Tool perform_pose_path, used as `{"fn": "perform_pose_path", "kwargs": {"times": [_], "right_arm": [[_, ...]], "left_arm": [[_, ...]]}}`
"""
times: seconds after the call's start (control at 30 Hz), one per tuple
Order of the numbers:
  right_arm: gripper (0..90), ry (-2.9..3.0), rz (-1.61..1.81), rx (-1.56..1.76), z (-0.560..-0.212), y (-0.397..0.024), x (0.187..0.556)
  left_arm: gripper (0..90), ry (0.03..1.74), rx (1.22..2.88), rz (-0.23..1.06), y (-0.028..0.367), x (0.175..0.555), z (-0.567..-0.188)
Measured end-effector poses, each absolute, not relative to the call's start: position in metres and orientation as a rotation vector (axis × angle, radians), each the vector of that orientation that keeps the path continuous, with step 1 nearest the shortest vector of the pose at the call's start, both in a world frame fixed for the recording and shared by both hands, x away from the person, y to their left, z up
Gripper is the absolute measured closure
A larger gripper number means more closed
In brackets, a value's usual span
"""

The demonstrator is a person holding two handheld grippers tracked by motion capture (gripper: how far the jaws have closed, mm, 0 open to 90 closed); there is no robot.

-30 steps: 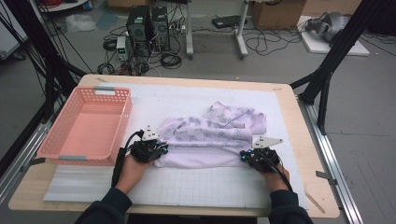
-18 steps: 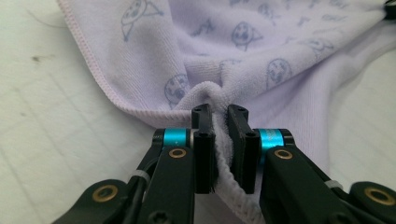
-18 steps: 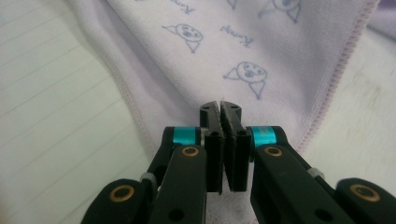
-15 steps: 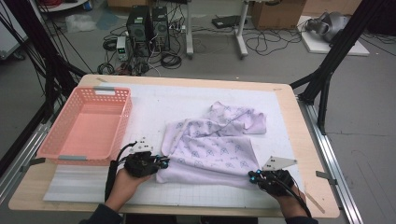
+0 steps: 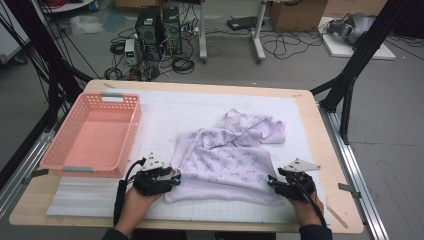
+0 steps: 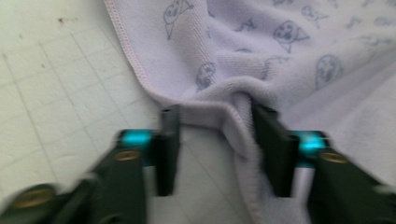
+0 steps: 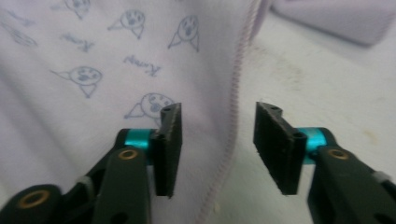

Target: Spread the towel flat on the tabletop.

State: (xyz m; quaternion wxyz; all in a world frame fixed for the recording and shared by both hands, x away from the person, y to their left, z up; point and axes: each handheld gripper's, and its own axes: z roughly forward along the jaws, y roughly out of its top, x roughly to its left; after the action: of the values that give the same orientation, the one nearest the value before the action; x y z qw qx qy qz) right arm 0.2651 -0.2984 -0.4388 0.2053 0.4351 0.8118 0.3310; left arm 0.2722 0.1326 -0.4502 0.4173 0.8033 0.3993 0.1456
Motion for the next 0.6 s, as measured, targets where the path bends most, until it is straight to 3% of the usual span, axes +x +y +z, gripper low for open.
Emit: {"fn": "perform_pose_path", "kwargs": {"times": [0.07, 0.13, 0.4, 0.47, 0.53, 0.6], "right_arm": [[69.4, 2.29, 0.934, 1.209, -0.441, -0.295, 0.275], [82.7, 2.305, 0.933, 1.205, -0.441, -0.293, 0.283], [85.1, 2.138, 0.918, 1.292, -0.445, -0.301, 0.309], [82.3, 2.126, 0.895, 1.278, -0.446, -0.298, 0.31], [69.1, 2.104, 0.888, 1.268, -0.444, -0.294, 0.306], [59.5, 2.084, 0.911, 1.24, -0.44, -0.295, 0.298]], "left_arm": [[83.1, 0.996, 2.004, 0.316, 0.134, 0.277, -0.451], [84.8, 0.998, 2.006, 0.326, 0.134, 0.281, -0.45], [85.2, 1.133, 1.931, 0.412, 0.14, 0.312, -0.451], [80.8, 1.134, 1.926, 0.41, 0.137, 0.311, -0.45], [62.7, 1.118, 1.924, 0.384, 0.138, 0.308, -0.449], [51.1, 1.1, 1.931, 0.36, 0.141, 0.303, -0.449]]}}
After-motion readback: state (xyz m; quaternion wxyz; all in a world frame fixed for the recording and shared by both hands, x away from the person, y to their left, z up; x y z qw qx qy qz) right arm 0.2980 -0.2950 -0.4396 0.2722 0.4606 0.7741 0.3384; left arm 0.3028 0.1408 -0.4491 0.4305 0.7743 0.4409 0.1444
